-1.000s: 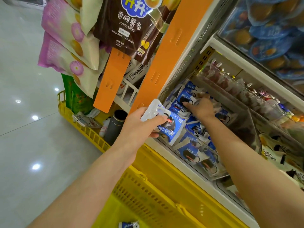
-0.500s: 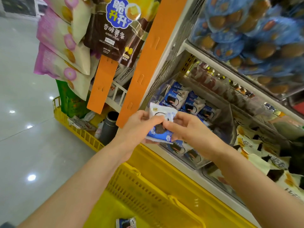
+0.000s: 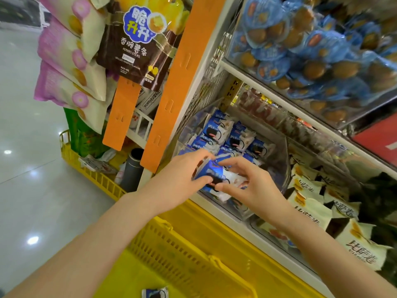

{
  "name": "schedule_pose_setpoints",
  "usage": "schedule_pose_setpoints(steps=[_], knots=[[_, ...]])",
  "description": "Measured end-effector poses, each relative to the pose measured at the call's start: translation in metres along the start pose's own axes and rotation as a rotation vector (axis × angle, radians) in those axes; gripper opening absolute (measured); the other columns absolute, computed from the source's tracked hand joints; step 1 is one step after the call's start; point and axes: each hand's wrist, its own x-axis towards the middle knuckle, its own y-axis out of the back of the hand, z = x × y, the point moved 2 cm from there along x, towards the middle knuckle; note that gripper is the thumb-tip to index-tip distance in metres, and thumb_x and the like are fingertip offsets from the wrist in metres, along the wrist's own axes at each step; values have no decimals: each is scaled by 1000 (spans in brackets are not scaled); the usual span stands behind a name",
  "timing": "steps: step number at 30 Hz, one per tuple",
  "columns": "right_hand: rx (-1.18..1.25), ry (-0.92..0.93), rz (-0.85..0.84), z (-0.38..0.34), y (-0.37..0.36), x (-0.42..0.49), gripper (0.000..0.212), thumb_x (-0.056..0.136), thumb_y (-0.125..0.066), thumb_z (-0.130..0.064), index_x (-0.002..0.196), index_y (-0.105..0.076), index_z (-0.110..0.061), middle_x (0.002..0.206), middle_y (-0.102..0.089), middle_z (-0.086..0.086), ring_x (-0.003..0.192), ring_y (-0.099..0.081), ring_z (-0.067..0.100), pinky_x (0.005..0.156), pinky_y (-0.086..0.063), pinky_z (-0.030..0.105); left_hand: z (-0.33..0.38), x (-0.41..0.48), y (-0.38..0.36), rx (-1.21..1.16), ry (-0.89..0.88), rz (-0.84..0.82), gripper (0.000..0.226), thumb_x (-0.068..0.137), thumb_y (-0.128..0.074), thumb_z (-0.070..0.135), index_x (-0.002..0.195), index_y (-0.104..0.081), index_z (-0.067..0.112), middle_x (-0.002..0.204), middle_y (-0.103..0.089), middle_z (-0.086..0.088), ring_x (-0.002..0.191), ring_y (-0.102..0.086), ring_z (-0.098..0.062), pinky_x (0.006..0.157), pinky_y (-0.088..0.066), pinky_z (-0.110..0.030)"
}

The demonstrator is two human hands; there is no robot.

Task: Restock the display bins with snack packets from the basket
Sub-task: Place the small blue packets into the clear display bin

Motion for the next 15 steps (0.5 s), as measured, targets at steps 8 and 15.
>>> schedule_pose_setpoints(steps=[8,15], knots=[[-64,-157,365,34,31,47,31,83,-67,-33,111,-53,-34,108,-60,-15,79,-57,-10,64,-41,-2,-17,42,-2,242,-56,159,39,94,-49,30,132,-42,23,117,-57,6,108,-50,-12,90,-33,-25],[-428,-357,186,99,36,118,42,91,-59,-31,127,-46,-15,132,-53,13,114,-53,33,93,-44,39,-41,49,-16,457,-202,82,49,92,-22,48,97,-65,24,92,-66,10,80,-47,-8,85,-19,-26]])
